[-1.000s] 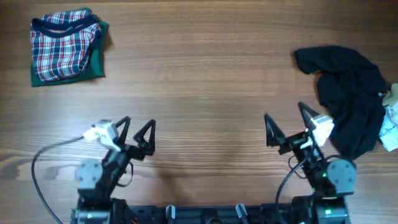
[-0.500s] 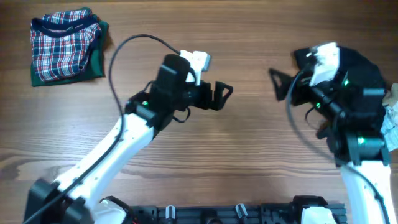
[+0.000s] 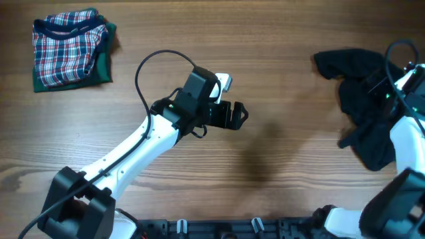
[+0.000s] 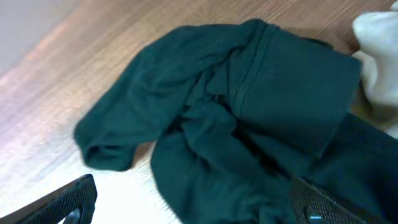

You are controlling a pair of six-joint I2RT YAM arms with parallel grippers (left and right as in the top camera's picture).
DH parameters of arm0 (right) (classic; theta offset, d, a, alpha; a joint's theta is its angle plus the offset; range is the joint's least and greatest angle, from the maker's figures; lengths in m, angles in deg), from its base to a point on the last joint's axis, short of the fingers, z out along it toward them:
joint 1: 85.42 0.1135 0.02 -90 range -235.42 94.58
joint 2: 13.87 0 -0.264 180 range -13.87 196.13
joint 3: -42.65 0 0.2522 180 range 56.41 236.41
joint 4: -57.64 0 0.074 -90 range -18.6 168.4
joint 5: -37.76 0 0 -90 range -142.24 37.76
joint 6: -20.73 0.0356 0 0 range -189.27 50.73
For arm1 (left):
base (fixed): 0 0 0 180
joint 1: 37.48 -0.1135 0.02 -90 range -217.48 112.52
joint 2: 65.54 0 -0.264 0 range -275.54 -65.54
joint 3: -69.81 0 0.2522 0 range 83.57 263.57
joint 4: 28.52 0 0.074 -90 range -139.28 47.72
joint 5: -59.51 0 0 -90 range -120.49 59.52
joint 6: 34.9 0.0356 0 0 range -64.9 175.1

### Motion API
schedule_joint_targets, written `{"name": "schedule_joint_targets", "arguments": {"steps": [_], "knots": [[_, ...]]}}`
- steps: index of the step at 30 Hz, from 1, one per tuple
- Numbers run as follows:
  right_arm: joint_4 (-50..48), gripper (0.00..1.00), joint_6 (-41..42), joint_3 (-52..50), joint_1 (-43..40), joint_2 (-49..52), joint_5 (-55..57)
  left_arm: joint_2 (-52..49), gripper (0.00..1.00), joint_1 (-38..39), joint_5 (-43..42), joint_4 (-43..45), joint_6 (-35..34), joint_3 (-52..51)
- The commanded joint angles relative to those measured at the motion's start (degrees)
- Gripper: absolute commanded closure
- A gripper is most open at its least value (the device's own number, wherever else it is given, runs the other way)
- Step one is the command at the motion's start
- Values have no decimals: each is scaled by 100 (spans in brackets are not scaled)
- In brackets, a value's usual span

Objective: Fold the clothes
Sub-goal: 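Reach the right gripper to the black t-shirt and grasp it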

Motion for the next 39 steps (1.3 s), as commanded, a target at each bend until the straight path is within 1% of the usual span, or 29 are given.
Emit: {"name": "schedule_joint_targets", "arguments": {"steps": [1,4,6,8,9,10,13,14,15,16,19,20,21,23,25,27,30,33,35,36,38,39], "knots": [[-323,7,-745,87,-7,444,136,-28,0,22,15,-22,-7,68],[-625,9,-828,87,-7,791,599,-28,0,22,70,-63,15,68],[-706,11,-1062,87,-7,929,737,-28,0,22,103,-66,15,68],[-669,30,-1143,87,-7,1113,975,-28,0,22,166,-61,13,68],[-632,34,-1139,85,-7,1147,1084,-28,0,22,203,-61,13,68],[-629,39,-1134,85,-7,1176,1110,-28,0,22,256,-63,15,68],[-452,78,-1097,87,17,1128,1106,-28,0,22,411,-57,11,68],[-358,96,-944,90,28,1049,1064,-28,0,22,415,-37,11,68],[-188,96,-765,133,39,887,903,-28,0,22,450,-15,11,68],[-22,96,-756,240,68,680,601,-28,1,22,450,48,11,68],[446,96,-651,728,258,-92,-195,-26,1,-4,804,391,11,68],[807,96,-675,1200,542,-699,-695,-26,1,-114,855,640,9,70],[968,96,-678,1373,654,-863,-824,-26,0,-181,852,678,-7,70],[1502,96,-833,1934,1080,-1333,-1421,-15,0,-369,820,651,-37,70],[1987,96,-953,2326,1493,-1635,-1794,44,0,-566,525,603,-33,70],[2409,96,-1062,2540,1967,-1934,-2122,168,0,-828,35,527,-33,70],[2608,96,-1047,2542,2420,-2175,-2422,433,1,-1200,-673,496,-24,70],[2470,96,-752,2542,2684,-2149,-2411,743,3,-1292,-1576,494,-7,70],[2354,96,-474,2540,2691,-2052,-2332,824,4,-1104,-1888,472,20,70],[2273,96,-339,2540,2691,-1991,-2299,833,5,-914,-1985,428,153,70],[2149,96,-138,2540,2691,-1893,-2304,833,7,-581,-1980,413,328,70],[2096,96,-20,2540,2691,-1836,-2306,833,8,-295,-1945,446,492,70]]}}
